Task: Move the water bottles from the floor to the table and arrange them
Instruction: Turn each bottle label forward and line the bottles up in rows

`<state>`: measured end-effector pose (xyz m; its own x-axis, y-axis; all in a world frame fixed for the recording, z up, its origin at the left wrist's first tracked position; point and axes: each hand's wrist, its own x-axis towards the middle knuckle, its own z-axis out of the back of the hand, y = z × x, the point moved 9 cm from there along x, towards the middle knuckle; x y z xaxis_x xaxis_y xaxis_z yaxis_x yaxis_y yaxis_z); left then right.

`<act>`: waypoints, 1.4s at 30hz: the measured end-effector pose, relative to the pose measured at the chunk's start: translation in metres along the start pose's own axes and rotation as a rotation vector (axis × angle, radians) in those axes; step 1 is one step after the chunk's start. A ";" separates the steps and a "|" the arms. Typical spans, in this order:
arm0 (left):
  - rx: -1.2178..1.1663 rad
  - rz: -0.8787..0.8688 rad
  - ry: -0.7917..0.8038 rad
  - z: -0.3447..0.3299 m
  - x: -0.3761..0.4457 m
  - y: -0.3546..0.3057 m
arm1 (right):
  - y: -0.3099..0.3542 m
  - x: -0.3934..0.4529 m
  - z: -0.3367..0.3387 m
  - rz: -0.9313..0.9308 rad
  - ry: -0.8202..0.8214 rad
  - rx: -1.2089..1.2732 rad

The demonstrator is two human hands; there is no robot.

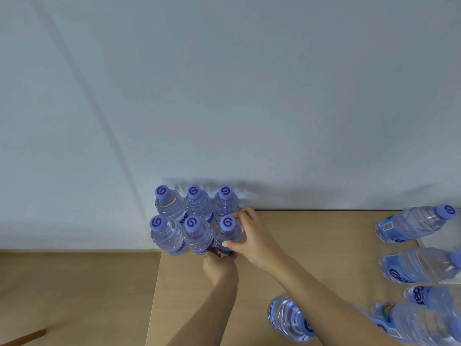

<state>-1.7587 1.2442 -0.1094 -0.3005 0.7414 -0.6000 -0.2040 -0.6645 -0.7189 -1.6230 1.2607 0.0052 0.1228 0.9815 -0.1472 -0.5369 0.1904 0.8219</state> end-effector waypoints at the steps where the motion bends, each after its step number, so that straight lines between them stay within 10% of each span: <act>1: 0.001 0.000 0.011 -0.001 0.000 0.000 | 0.000 0.000 0.000 -0.004 -0.003 0.003; 24: 0.264 -0.271 0.535 0.018 -0.059 -0.004 | -0.016 -0.074 0.020 -0.341 0.006 0.103; 42: 0.352 -0.441 0.777 0.020 -0.111 0.018 | -0.061 -0.201 0.019 -0.417 -0.295 0.414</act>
<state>-1.7472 1.1483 -0.0487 0.5465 0.7022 -0.4563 -0.4568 -0.2067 -0.8652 -1.5993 1.0514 -0.0049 0.5064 0.7689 -0.3903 -0.0364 0.4712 0.8813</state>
